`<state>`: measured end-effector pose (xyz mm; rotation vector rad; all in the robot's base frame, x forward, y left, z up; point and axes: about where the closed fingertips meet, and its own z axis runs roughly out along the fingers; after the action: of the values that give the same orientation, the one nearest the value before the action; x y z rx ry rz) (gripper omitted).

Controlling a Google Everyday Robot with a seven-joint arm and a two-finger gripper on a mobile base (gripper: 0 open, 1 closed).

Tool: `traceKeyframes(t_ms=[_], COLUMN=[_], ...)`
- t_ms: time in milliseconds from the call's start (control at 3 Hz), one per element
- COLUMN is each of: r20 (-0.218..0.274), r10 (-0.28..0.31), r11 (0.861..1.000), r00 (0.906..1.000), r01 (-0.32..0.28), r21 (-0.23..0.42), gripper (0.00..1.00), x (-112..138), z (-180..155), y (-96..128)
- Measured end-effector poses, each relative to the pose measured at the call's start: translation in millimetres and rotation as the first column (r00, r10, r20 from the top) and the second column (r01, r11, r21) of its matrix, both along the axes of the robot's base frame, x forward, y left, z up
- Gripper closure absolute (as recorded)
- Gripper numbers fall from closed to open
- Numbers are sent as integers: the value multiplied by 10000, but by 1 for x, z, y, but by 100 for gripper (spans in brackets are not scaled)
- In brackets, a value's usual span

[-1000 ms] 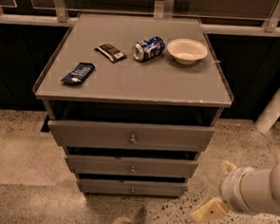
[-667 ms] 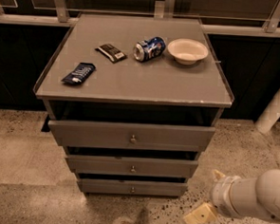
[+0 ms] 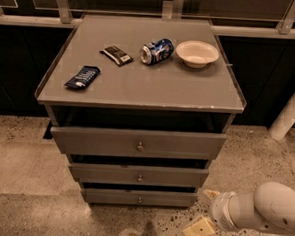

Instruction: Open middle drawer

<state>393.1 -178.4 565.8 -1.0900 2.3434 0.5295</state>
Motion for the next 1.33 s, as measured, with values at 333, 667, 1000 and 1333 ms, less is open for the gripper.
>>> traceKeyframes(t_ms=[333, 667, 1000, 1333], r20=[28, 27, 29, 323], r10=[-7, -7, -7, -20], r11=[10000, 10000, 10000, 10000], r00=[10000, 10000, 10000, 9995], r01=[7, 7, 7, 22], r21=[-34, -34, -34, -73], gripper=[37, 61, 84, 100], x=[0, 0, 0, 0], z=[2, 2, 2, 2], y=[0, 0, 0, 1])
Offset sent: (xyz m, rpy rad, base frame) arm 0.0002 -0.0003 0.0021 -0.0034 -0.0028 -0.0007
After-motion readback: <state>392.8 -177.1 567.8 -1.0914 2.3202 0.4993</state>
